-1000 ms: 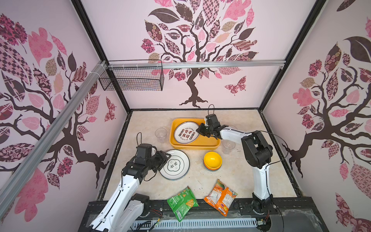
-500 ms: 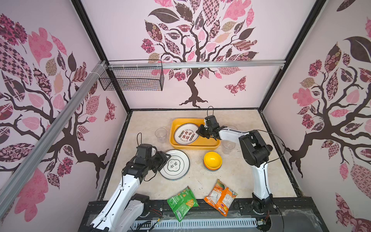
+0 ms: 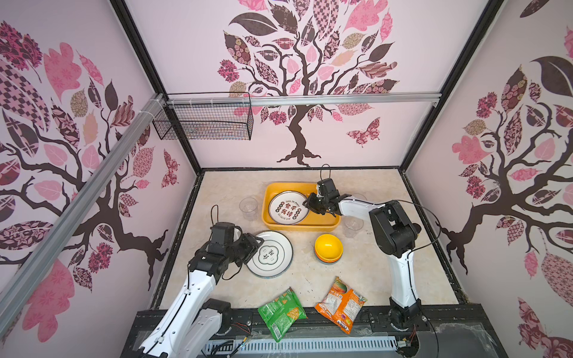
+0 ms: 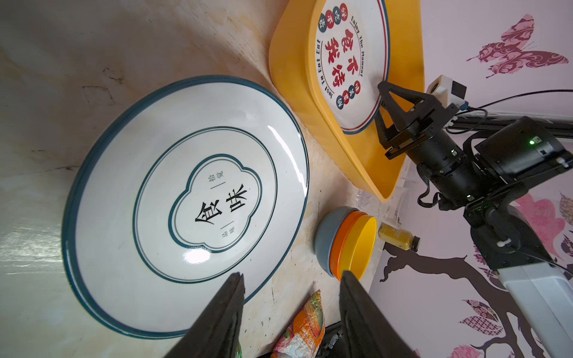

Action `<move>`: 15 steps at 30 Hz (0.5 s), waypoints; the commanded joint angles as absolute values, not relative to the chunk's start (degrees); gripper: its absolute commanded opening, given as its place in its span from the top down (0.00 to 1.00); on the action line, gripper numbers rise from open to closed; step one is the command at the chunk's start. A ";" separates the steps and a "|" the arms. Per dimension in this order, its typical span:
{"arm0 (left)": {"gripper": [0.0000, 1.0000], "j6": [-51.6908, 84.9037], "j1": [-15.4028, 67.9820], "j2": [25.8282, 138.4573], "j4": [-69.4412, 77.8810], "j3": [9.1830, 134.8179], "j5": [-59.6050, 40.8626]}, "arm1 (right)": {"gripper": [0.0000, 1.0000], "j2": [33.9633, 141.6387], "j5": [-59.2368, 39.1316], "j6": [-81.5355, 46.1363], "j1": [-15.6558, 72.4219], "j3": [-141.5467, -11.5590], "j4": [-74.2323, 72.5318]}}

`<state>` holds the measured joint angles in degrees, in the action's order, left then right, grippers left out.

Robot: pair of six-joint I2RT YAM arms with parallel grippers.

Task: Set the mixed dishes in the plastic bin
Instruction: 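Lower the red-lettered plate into the yellow bin with the right gripper, then open the right gripper to release the plate inside the bin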

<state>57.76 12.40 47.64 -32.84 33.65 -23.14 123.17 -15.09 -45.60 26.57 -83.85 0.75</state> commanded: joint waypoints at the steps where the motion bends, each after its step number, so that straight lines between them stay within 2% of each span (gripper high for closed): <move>1: 0.47 56.61 12.16 46.93 -34.05 32.67 -22.15 | 0.62 122.37 -12.90 -43.29 25.90 -85.16 4.43; 15: 0.47 53.75 12.12 47.37 -40.64 35.03 -18.18 | 0.57 109.66 -10.68 -36.30 26.03 -82.25 12.60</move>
<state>55.61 12.40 47.51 -37.80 33.69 -20.43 116.22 -11.18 -39.33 26.06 -82.76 8.88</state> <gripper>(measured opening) 0.527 0.425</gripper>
